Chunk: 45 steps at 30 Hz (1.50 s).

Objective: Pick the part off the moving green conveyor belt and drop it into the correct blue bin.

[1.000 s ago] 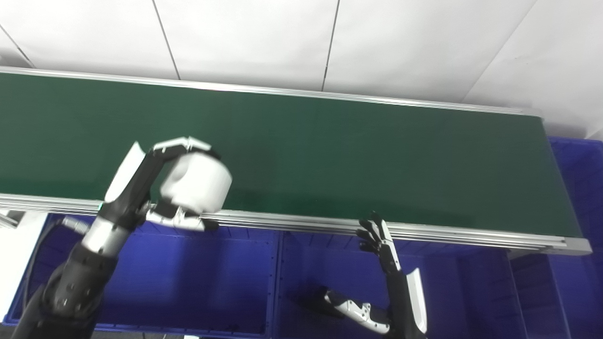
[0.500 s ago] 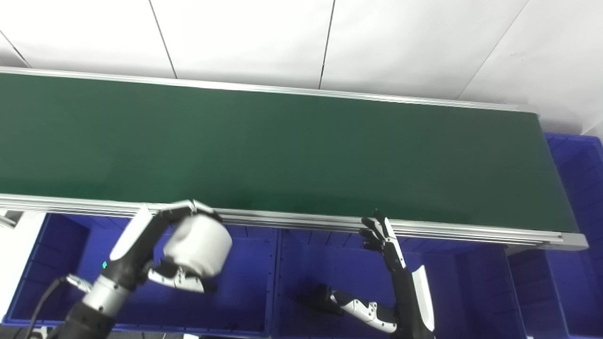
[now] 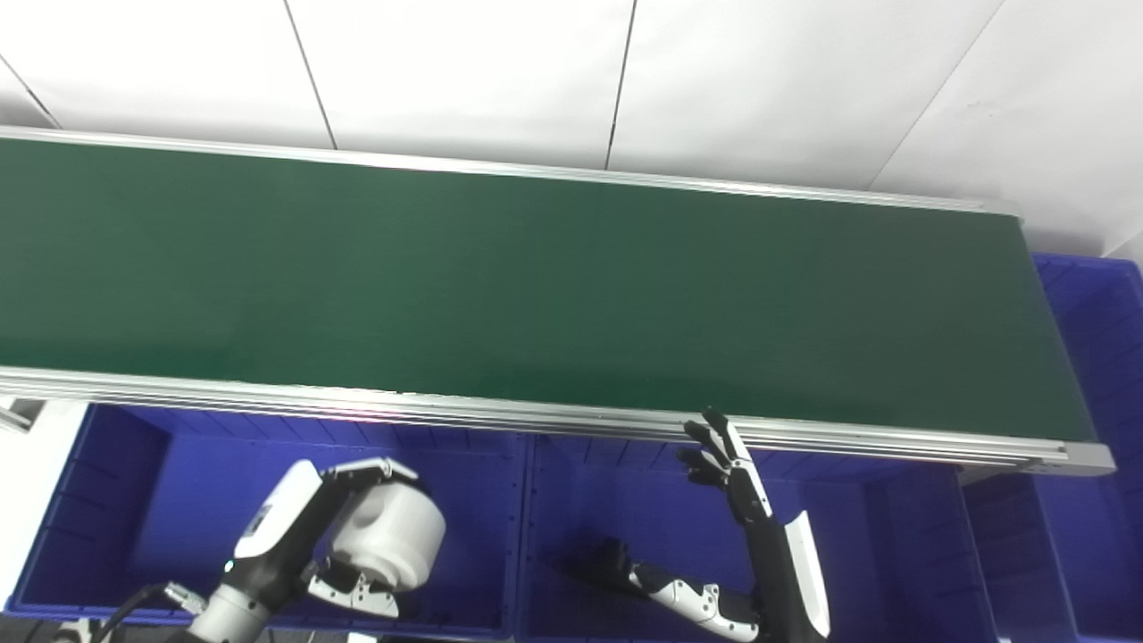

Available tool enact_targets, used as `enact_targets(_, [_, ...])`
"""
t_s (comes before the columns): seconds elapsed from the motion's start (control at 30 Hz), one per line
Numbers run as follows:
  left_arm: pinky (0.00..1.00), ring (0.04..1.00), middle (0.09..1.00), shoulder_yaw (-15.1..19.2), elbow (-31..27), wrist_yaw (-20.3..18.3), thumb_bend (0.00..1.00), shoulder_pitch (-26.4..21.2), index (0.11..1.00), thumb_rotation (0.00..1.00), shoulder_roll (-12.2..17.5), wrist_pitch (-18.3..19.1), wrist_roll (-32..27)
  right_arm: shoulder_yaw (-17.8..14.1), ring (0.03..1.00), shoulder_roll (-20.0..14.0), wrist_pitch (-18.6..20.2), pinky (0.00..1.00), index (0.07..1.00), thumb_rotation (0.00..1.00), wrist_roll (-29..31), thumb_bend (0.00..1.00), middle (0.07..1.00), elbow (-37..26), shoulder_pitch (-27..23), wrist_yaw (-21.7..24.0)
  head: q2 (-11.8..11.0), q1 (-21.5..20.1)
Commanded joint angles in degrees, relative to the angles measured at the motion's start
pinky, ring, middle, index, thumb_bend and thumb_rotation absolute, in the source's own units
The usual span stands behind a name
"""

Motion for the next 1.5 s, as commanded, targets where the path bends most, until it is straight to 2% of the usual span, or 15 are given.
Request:
enact_targets(0.0, [0.53, 0.472, 0.517, 1.35, -1.67, 0.94, 0.50, -0.63, 0.476, 0.00, -1.13, 0.59, 2.79, -0.07, 0.812, 0.03, -2.44, 0.79, 0.964, 0.58, 0.53, 0.78, 0.889, -1.89, 0.67, 0.85, -0.39, -0.06])
enact_targets(0.07, [0.53, 0.461, 0.522, 1.86, -3.74, -1.08, 0.50, -0.60, 0.483, 0.00, -1.99, 6.03, 6.80, -0.13, 0.814, 0.15, -2.58, 0.79, 0.967, 0.59, 0.12, 0.78, 0.891, -1.72, 0.89, 1.07, -0.77, -0.55])
enact_targets(0.1, [0.58, 0.556, 0.519, 1.90, -4.95, -1.99, 0.51, -0.66, 0.481, 0.00, -2.23, 8.72, 9.48, -0.11, 0.817, 0.26, -2.78, 0.78, 0.964, 0.59, -0.32, 0.78, 0.891, -1.46, 0.89, 0.71, -1.02, -0.76])
enact_targets(0.13, [0.65, 0.648, 0.599, 1.95, -7.42, -3.60, 0.51, -0.40, 0.488, 0.03, -2.52, 12.43, 12.73, -0.13, 0.823, 0.47, -2.83, 0.79, 0.965, 0.59, -0.71, 0.78, 0.894, -1.50, 1.11, 0.63, -1.72, -1.21])
enact_targets(0.2, [0.71, 0.715, 0.698, 2.29, -11.94, -6.22, 0.51, 0.47, 0.496, 0.07, -2.82, 17.49, 16.64, -0.15, 0.827, 0.88, -2.83, 0.80, 0.968, 0.59, -1.29, 0.78, 0.897, -1.75, 1.72, 0.47, -1.89, -1.72])
enact_targets(0.23, [0.76, 0.770, 0.762, 2.47, -13.78, -7.30, 0.61, 0.94, 0.635, 0.29, -2.87, 19.15, 17.51, -0.19, 0.833, 1.08, -2.83, 0.81, 0.967, 0.58, -1.51, 0.78, 0.900, -1.87, 2.03, 0.43, -1.89, -1.72])
enact_targets(0.3, [0.85, 0.851, 0.848, 3.08, -17.14, -9.40, 0.73, 2.25, 0.781, 0.52, -2.11, 19.91, 15.68, -0.26, 0.848, 1.68, -2.65, 0.82, 0.971, 0.59, -2.50, 0.79, 0.914, -1.91, 2.85, 0.17, -2.04, -3.02])
enact_targets(0.37, [0.84, 0.895, 0.896, 4.01, -18.44, -10.12, 0.79, 3.71, 0.844, 0.59, -1.73, 18.95, 12.28, -0.03, 0.851, 2.18, -2.84, 0.81, 0.969, 0.59, -3.03, 0.79, 0.917, -1.61, 3.46, -0.52, -2.58, -4.36])
enact_targets(0.5, [0.86, 0.943, 0.950, 5.97, -17.67, -10.17, 0.82, 6.65, 0.910, 0.57, -1.43, 10.87, -1.56, 0.60, 0.857, 2.60, -2.97, 0.82, 0.969, 0.58, -3.75, 0.79, 0.902, -1.21, 4.60, -1.25, -3.26, -6.19])
enact_targets(0.6, [0.91, 0.976, 0.990, 5.45, -15.36, -12.38, 0.80, 6.55, 0.958, 0.53, -1.74, 3.88, -13.79, 0.71, 0.875, 3.04, -2.92, 0.83, 0.975, 0.57, -4.09, 0.79, 0.912, -0.46, 5.04, -1.59, -3.75, -7.59])
enact_targets(0.73, [0.91, 0.961, 0.984, 3.39, -13.51, -14.84, 0.83, 5.71, 0.962, 0.57, -4.79, -0.34, -21.47, 0.27, 0.873, 2.66, -2.94, 0.83, 0.987, 0.58, -4.72, 0.77, 0.923, 1.68, 3.69, -2.37, -4.87, -8.26])
enact_targets(0.9, [1.00, 0.999, 0.988, 3.00, -11.30, -15.30, 0.83, 5.16, 0.960, 0.54, -7.21, -1.48, -20.52, -0.03, 0.871, 1.51, -2.98, 0.85, 0.993, 0.60, -4.12, 0.78, 0.939, 3.27, 1.97, -2.01, -5.29, -6.60])
enact_targets(1.13, [0.92, 0.954, 0.956, 2.61, -9.15, -15.09, 0.76, 5.57, 0.931, 0.45, -6.80, -2.02, -23.14, 1.53, 0.870, 0.55, -3.07, 0.81, 1.000, 0.59, -2.83, 0.75, 0.935, 6.01, -0.97, -2.11, -6.47, -6.56])
enact_targets(1.3, [0.91, 0.944, 0.953, 2.11, -7.17, -14.25, 0.77, 4.60, 0.932, 0.57, -7.19, -2.02, -23.04, 1.21, 0.876, 1.08, -3.03, 0.85, 1.000, 0.61, -3.08, 0.77, 0.934, 7.75, -1.84, -2.52, -8.01, -8.17])
enact_targets(1.47, [0.89, 0.949, 0.961, 2.19, -5.07, -15.88, 0.74, 3.38, 0.941, 0.59, -7.17, -2.02, -24.34, 1.80, 0.886, 0.79, -3.12, 0.83, 1.000, 0.58, -0.48, 0.76, 0.942, 8.79, -2.50, -3.19, -8.97, -8.67])
